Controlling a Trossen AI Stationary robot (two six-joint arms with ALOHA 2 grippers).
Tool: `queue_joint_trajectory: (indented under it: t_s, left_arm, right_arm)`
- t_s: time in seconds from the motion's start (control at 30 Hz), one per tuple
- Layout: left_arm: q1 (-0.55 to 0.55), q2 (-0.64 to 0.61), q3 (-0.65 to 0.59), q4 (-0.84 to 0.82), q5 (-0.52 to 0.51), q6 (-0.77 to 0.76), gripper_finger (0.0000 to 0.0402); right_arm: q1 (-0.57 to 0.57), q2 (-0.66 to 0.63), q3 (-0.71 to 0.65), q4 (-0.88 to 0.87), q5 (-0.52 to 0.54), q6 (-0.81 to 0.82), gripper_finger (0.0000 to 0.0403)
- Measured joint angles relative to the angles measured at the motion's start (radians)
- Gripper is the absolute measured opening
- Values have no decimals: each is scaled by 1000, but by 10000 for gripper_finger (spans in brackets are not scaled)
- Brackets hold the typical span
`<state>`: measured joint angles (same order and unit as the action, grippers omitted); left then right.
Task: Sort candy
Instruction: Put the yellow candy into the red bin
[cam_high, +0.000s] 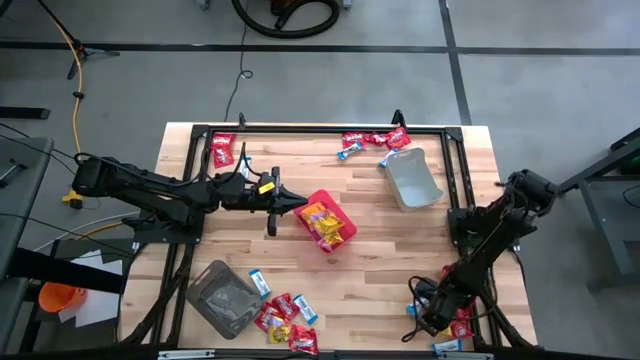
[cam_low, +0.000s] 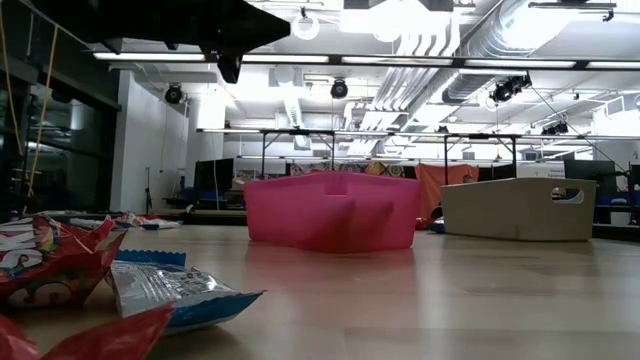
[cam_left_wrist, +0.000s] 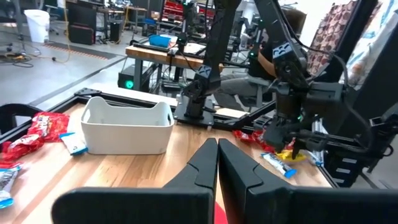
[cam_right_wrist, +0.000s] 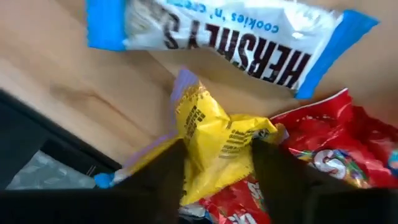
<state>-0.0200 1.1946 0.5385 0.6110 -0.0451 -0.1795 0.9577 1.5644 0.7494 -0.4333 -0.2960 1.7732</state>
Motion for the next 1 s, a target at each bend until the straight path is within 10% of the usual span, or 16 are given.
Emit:
queue_joint_trajectory:
  t_s: [0.13,0.5,0.73,1.0]
  left_arm:
    - [1,0,0,-9,-2,0,0]
    - [0,0,0,-11,-20,-10,0]
    - [0,0,0,-8,-20,-75,0]
    - [-3,1,0,147,-6,-133,0]
  right_arm:
    - [-2,-113,0,3,30,-31,22]
    - [-45,-464,2,15,442,-502,5]
    - [-328,-433,2,78,500,-1041,10]
    - [-698,-360,2,556,429,-1539,8]
